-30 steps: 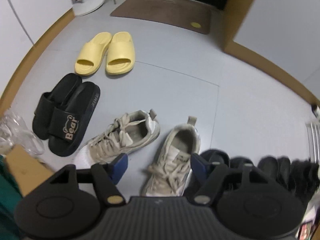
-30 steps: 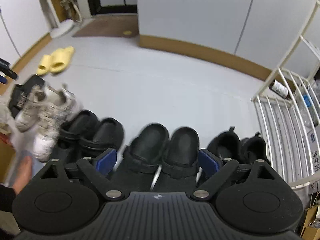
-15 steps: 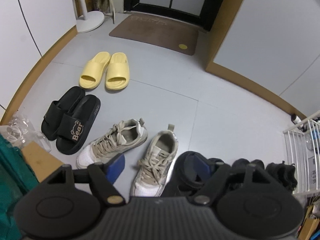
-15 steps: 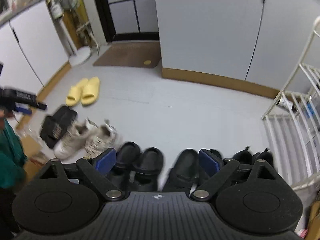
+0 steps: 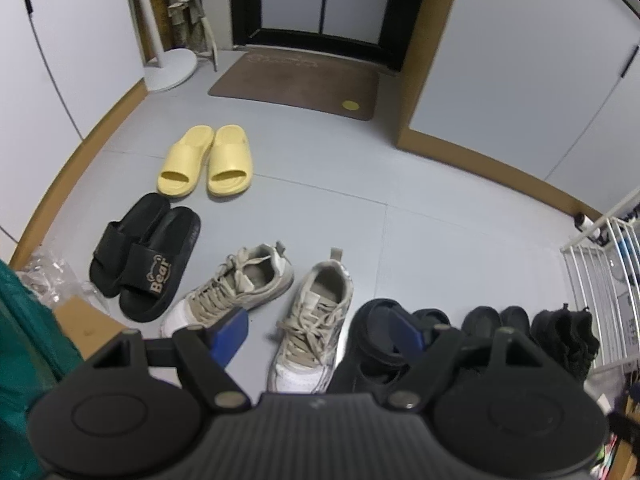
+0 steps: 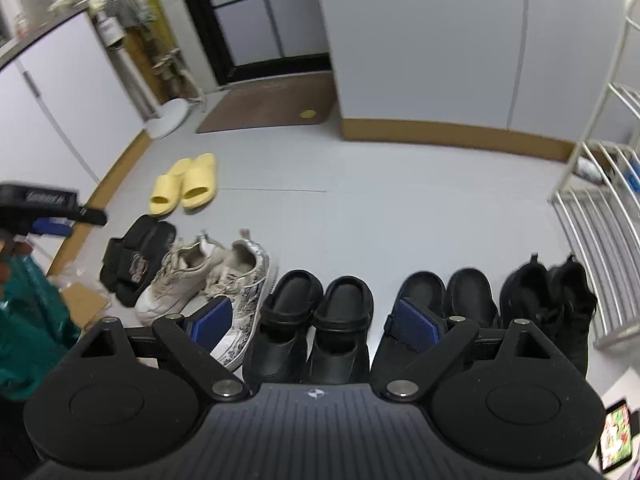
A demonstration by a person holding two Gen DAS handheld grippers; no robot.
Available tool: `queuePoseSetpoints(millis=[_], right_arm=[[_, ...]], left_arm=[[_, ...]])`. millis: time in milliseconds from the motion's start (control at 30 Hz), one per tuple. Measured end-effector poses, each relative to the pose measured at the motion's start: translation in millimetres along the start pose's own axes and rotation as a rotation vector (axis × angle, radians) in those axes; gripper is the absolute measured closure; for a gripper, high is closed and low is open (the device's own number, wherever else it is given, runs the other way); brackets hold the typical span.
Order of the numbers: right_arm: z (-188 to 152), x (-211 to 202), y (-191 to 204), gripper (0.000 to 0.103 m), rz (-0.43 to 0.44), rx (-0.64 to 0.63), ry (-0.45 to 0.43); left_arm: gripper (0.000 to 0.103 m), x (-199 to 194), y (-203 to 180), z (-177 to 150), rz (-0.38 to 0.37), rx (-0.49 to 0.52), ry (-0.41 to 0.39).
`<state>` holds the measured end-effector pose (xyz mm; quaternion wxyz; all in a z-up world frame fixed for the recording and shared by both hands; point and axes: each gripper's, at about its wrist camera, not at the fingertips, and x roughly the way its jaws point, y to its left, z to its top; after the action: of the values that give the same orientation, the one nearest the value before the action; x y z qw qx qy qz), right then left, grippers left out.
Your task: Organize scattered shoes
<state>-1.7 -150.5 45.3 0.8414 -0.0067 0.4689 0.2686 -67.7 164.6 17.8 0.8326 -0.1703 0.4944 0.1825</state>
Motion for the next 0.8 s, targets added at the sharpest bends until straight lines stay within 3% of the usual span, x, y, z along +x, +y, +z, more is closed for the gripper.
queuePoseSetpoints(millis=[167, 400, 667, 800], right_arm=[[2, 13, -7, 0.01, -0.003, 0.129, -0.042], [-3, 42, 10, 0.01, 0.021, 0.129, -0.052], [-25, 90, 43, 0.01, 0.067, 0.138, -0.005], [-41, 119, 65, 0.01, 0.123, 0.123, 0.034]], left_arm=[[0.024, 6, 7, -2, -0.044, 0.027, -0.009], [0.024, 21, 22, 4, -0.088, 0.045, 0.008], [0.024, 36, 47, 4, -0.04, -0.032, 0.044], [0.024, 37, 54, 8, -0.006, -0.01, 0.045]])
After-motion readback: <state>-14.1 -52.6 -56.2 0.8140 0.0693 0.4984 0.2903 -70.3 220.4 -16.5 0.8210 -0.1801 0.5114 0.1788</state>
